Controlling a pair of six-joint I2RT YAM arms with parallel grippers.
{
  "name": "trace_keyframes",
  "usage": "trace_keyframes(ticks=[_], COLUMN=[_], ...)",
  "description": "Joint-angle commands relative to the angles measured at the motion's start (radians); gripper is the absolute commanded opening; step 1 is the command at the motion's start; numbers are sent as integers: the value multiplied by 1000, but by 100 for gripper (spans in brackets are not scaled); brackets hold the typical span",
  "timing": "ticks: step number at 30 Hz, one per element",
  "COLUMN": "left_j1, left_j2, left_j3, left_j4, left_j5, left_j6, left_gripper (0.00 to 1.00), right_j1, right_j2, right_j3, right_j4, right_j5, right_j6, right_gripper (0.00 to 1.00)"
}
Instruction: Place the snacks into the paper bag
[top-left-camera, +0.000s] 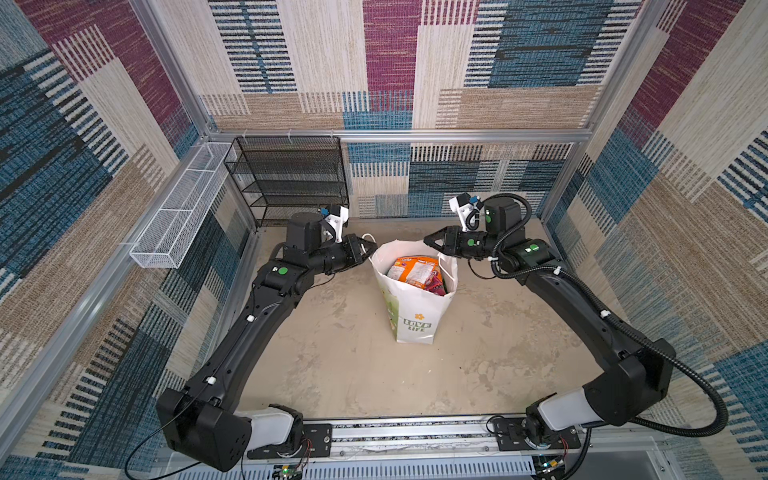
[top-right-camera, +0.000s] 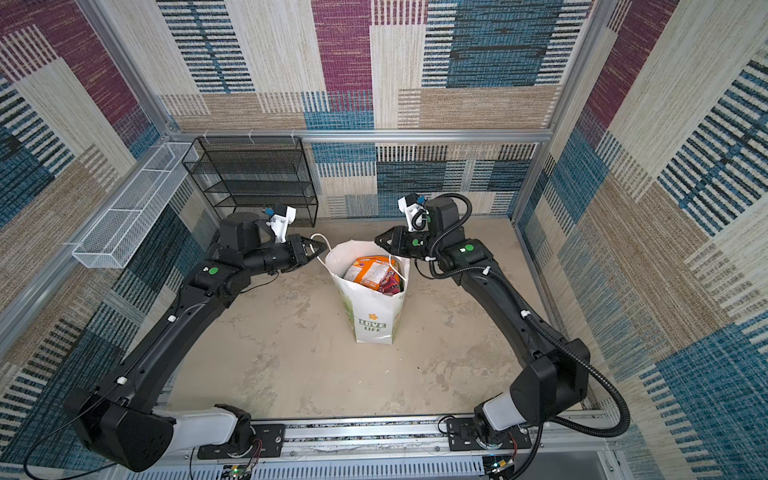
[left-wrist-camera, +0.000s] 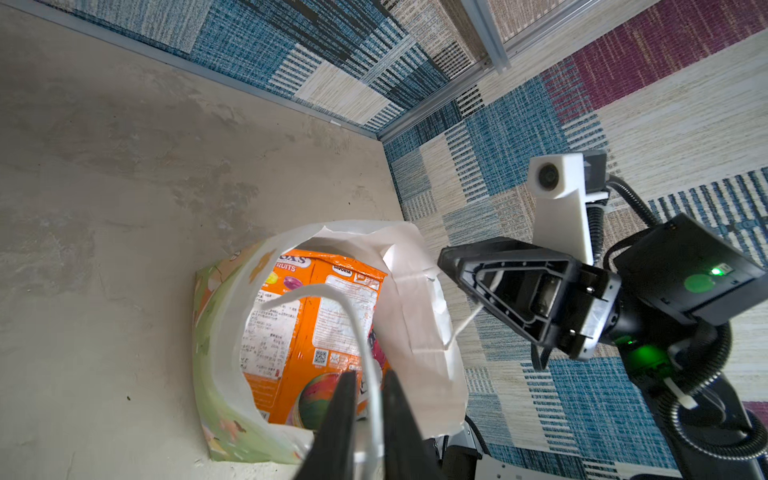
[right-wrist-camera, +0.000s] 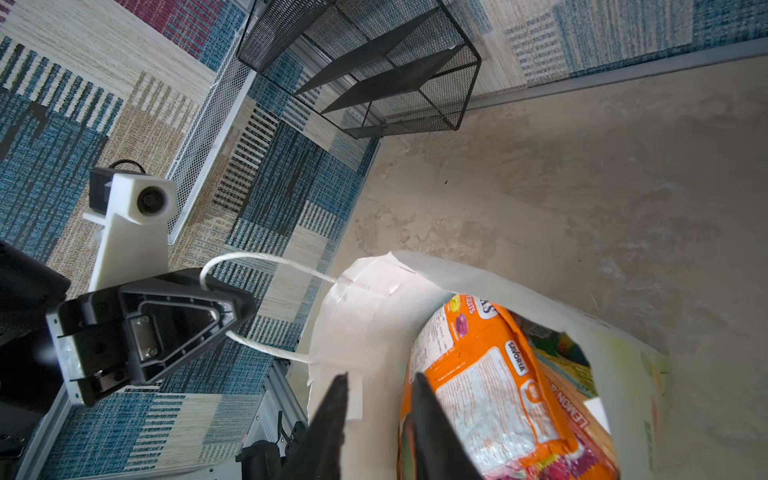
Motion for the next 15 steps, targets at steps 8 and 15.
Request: trace_keyframes(ticks=[8, 15], left_j1=[2, 9], left_j2=[-11, -38], left_j3=[66, 144], left_j4=[-142, -440], left_j5=[-9, -136], left_j6=[105, 233], left_gripper=[99, 99], right_j1=[-1, -4], right_j2=[-134, -175], right_j3=[-50, -101], right_j4=[-8, -136], right_j5=[-23, 56], right_j6=[130, 87], right_gripper=[100, 100])
